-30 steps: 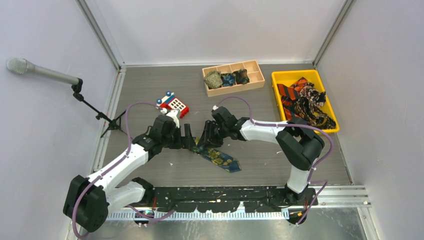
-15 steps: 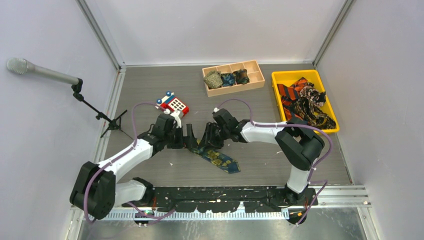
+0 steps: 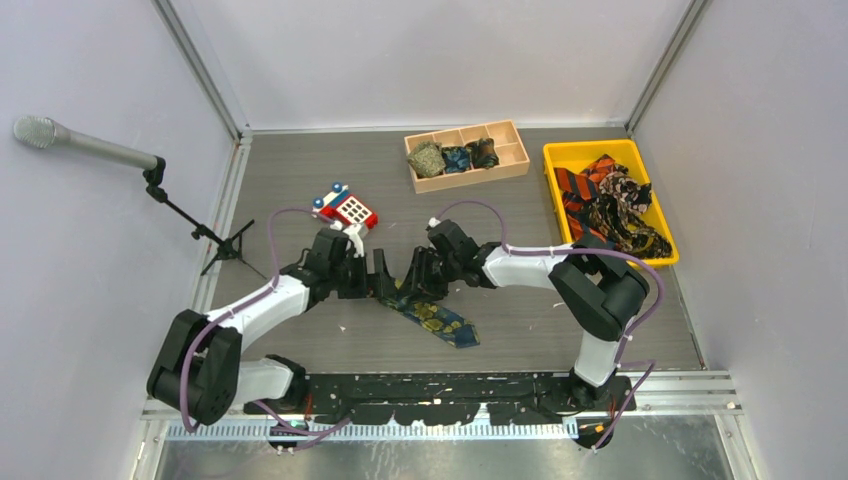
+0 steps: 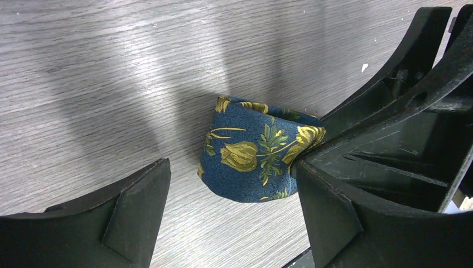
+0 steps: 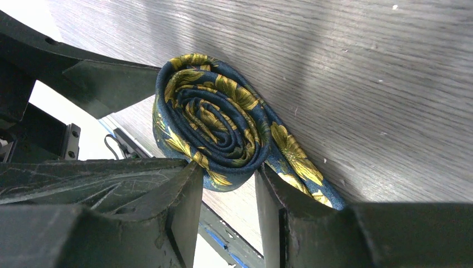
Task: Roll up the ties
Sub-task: Roll the tie at the center of the board.
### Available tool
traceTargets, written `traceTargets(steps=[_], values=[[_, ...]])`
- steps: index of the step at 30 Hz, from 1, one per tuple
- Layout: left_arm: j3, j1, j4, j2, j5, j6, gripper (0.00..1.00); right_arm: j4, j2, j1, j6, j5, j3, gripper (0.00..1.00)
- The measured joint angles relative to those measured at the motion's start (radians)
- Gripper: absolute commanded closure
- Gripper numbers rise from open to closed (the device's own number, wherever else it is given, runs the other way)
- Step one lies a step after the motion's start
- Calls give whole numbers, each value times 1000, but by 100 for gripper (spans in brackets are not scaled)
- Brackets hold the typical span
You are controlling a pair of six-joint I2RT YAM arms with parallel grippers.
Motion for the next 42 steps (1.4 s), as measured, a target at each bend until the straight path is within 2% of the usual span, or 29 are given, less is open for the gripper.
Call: traceTargets(steps=[15,24,34,39,42], values=[[-34,18,92,54,78,-27,20,39,0,-6,9,-12,-35,57],[-68,27,225,94,141,-84,31,35,0,-13,12,-16,-40,56],[-97,28,290,108,153,-123,42,-55,0,-14,-5,-14,0,51],[-97,25,291,107,153,-123,43,-106,-8,-10,-16,-12,27,51],[-97,24,291,107,152,-123,44,-122,-21,-6,-17,-20,42,55]])
